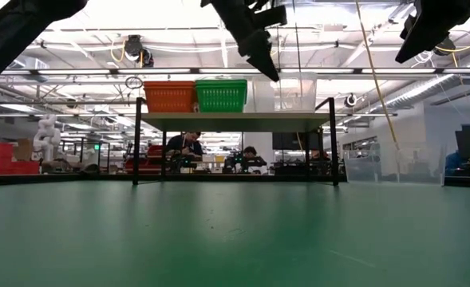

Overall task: Stack baskets on shelf by color
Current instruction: Put the middle transparent bin on the shelf

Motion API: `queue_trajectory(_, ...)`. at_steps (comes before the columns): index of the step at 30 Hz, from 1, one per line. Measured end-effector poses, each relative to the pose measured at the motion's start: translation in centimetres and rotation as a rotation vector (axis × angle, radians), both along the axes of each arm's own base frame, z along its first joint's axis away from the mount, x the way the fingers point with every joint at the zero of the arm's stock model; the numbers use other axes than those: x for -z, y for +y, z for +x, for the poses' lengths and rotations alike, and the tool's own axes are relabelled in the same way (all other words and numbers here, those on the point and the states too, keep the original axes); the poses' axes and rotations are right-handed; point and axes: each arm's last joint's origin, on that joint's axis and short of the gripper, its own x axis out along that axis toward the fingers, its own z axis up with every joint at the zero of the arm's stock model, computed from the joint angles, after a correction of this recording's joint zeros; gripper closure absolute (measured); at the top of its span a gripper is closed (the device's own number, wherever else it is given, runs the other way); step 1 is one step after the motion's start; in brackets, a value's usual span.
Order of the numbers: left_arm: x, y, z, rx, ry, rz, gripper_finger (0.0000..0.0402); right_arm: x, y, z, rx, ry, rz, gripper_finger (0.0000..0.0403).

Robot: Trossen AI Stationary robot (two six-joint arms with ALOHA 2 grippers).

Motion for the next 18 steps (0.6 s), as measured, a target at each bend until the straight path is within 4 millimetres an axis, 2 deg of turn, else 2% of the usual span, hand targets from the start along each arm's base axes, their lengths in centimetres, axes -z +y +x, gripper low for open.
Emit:
queue_trajectory(7,0.5,-0.1,1.3,-0.009,-0.075,0.003,0.0289,0.0,0.0,0.0,0.000,0.000,0.000,0.0353)
queue_trajectory(18,0.0,0.0,2.6,-0.018,-0.216,0.024,0.0289,0.0,0.0,0.0,0.002,0.000,0.002,0.0353)
